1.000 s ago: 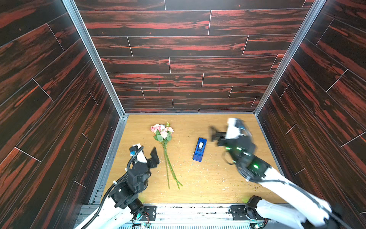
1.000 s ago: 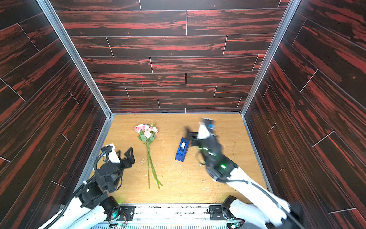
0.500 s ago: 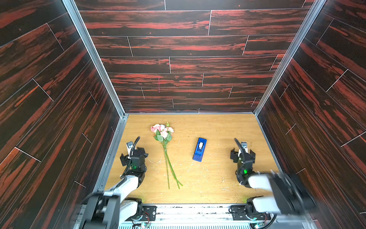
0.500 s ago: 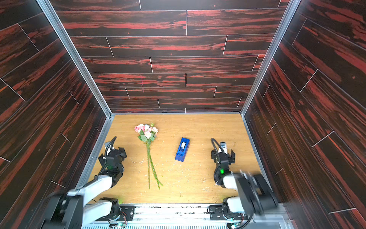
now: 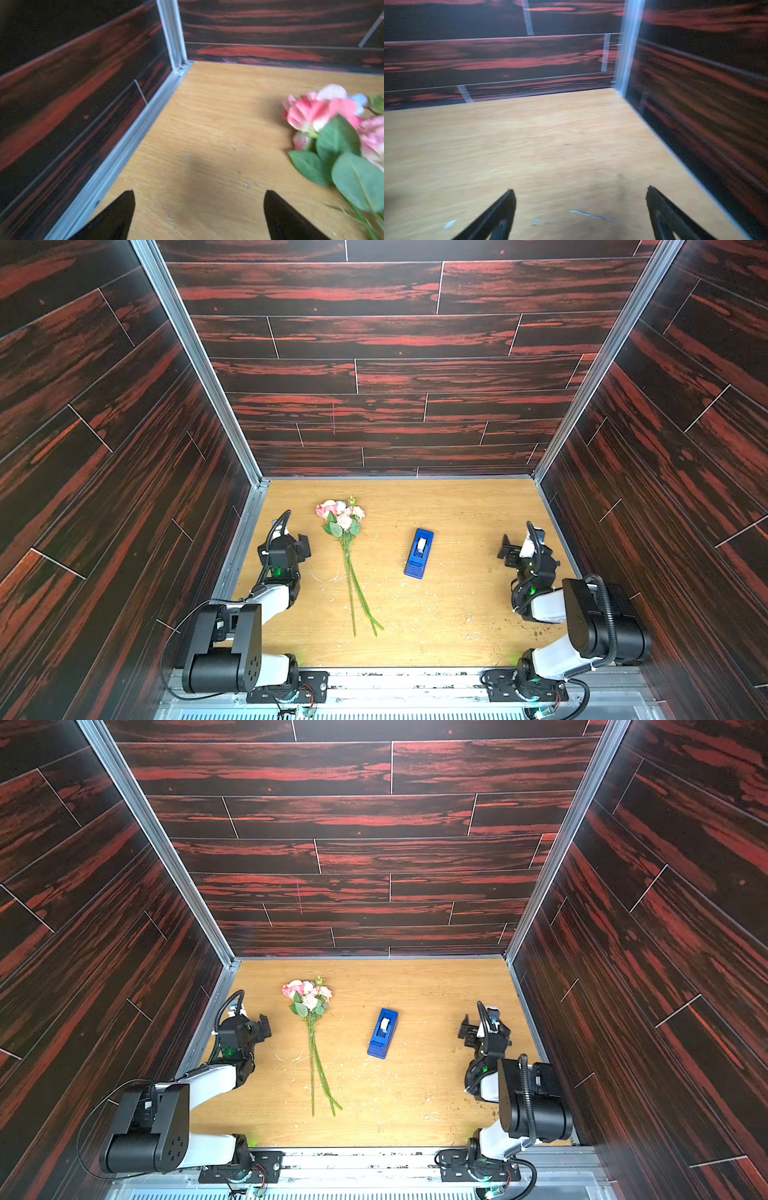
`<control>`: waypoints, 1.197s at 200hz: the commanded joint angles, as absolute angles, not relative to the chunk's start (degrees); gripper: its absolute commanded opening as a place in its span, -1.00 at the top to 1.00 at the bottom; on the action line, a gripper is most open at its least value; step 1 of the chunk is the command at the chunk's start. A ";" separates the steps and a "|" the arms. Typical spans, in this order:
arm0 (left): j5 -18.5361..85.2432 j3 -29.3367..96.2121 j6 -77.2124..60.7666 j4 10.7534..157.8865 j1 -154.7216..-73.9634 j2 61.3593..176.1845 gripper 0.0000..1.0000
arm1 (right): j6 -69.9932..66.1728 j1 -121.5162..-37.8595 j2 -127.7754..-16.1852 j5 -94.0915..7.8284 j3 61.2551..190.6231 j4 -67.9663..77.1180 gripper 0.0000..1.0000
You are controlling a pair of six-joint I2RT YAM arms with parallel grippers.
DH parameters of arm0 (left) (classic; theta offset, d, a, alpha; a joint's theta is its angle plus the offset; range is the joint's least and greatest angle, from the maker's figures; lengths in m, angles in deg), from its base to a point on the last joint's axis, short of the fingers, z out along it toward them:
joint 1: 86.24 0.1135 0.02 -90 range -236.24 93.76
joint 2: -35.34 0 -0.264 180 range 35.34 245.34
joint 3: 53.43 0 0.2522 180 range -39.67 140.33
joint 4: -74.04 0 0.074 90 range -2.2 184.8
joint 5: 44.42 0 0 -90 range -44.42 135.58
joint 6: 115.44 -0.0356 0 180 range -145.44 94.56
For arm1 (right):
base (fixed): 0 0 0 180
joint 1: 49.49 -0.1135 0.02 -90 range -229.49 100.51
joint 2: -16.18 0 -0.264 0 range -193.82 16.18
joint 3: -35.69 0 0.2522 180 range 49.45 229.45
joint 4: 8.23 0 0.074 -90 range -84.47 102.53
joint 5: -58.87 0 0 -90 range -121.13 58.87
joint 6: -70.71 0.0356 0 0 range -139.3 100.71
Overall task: Wrap bouquets with tape
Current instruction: Reset both arms
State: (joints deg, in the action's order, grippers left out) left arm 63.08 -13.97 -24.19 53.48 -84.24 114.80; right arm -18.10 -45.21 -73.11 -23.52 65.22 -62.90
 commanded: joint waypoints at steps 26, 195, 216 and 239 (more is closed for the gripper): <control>56.98 -13.22 -23.07 56.11 -83.87 113.91 -1.00 | -15.78 -45.04 -73.53 -28.36 67.47 -59.37 -0.97; 54.81 -14.73 -19.83 42.79 -83.58 123.36 -1.00 | -15.78 -44.94 -73.44 -28.55 67.47 -59.39 -0.97; 54.79 -13.74 -19.77 43.93 -83.58 124.15 -1.00 | -15.78 -44.95 -73.49 -28.50 67.55 -59.23 -0.97; 54.99 -14.21 -19.72 43.39 -83.56 123.69 -1.00 | -15.78 -44.92 -73.46 -28.51 67.46 -59.39 -0.97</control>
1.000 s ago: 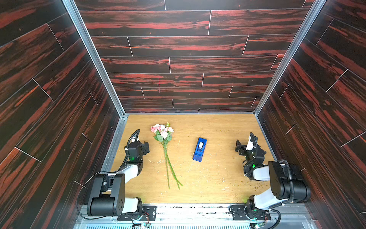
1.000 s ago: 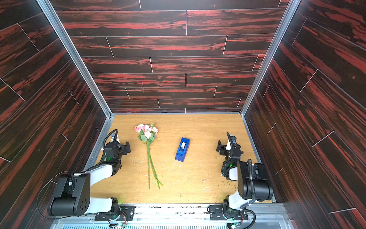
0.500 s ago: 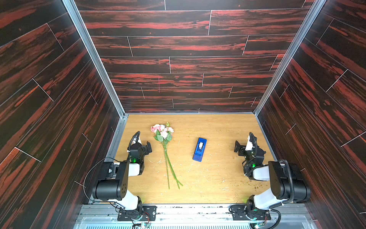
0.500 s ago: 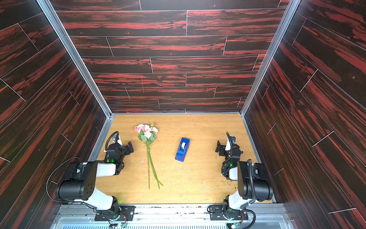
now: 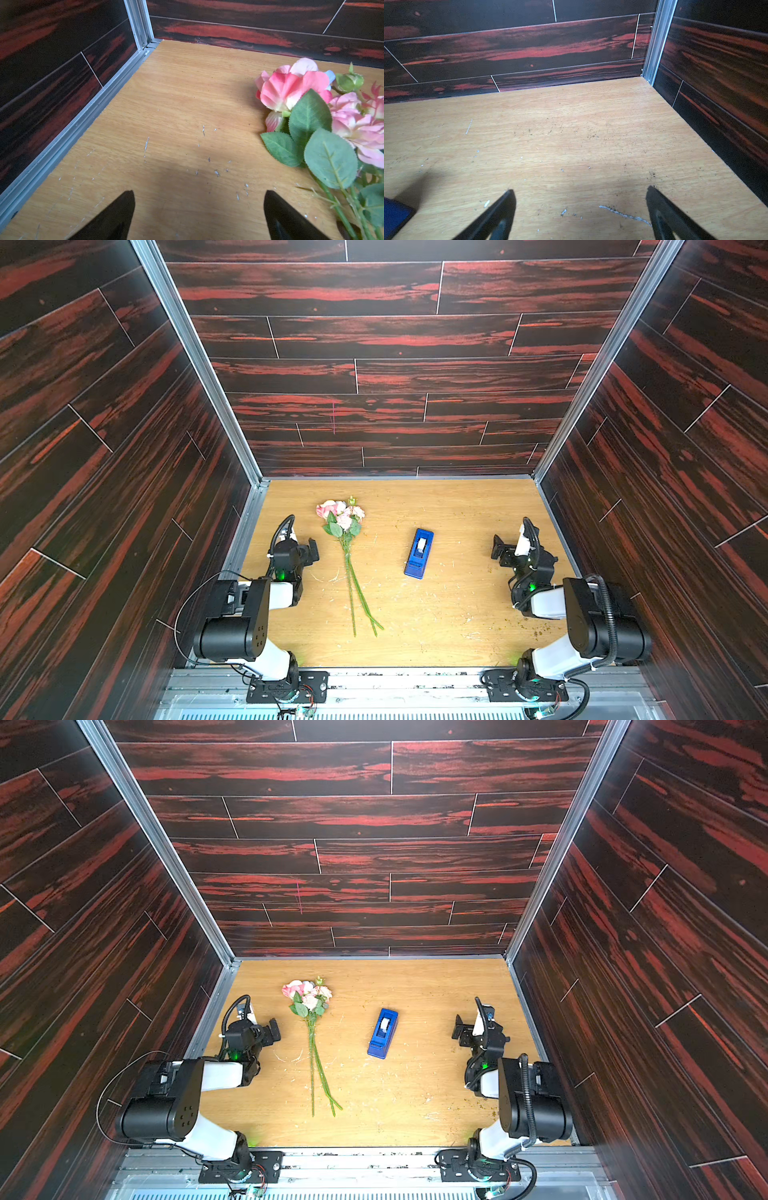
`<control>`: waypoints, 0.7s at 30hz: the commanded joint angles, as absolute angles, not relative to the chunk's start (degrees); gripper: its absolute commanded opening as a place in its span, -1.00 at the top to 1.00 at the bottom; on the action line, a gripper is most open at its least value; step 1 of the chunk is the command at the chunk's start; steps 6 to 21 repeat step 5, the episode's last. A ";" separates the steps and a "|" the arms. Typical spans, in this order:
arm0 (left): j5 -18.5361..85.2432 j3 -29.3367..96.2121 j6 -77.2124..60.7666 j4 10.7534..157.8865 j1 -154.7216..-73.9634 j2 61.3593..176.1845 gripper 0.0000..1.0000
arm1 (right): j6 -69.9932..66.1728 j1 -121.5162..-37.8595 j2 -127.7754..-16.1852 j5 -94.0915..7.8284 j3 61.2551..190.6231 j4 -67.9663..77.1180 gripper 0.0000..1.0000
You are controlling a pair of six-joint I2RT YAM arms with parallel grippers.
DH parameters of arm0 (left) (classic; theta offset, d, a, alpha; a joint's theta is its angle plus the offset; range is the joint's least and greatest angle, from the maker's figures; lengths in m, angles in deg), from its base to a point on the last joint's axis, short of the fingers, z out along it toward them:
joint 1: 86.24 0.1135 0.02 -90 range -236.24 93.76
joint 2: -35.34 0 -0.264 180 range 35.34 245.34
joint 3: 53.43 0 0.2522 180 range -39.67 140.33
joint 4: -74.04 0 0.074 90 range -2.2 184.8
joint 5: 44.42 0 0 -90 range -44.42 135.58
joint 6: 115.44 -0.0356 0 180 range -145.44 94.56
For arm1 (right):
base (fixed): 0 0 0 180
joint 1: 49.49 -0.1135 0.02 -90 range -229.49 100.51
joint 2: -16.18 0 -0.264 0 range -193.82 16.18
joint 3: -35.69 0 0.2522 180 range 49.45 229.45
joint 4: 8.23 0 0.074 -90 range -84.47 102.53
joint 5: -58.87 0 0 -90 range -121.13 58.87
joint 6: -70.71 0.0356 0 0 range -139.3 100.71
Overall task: Wrap bouquets with tape
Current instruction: Reset both arms
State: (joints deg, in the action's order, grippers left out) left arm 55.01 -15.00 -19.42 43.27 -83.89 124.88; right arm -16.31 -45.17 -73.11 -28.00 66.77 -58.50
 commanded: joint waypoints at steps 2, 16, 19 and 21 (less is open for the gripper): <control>54.99 -14.57 -19.75 43.13 -83.59 123.43 -0.99 | -15.79 -44.92 -73.46 -28.55 67.38 -59.40 -0.97; 54.90 -14.88 -19.83 42.65 -83.60 123.22 -1.00 | -15.83 -44.95 -73.36 -28.41 67.20 -59.71 -0.97; 54.90 -14.88 -19.83 42.65 -83.60 123.22 -1.00 | -15.83 -44.95 -73.36 -28.41 67.20 -59.71 -0.97; 54.90 -14.88 -19.83 42.65 -83.60 123.22 -1.00 | -15.83 -44.95 -73.36 -28.41 67.20 -59.71 -0.97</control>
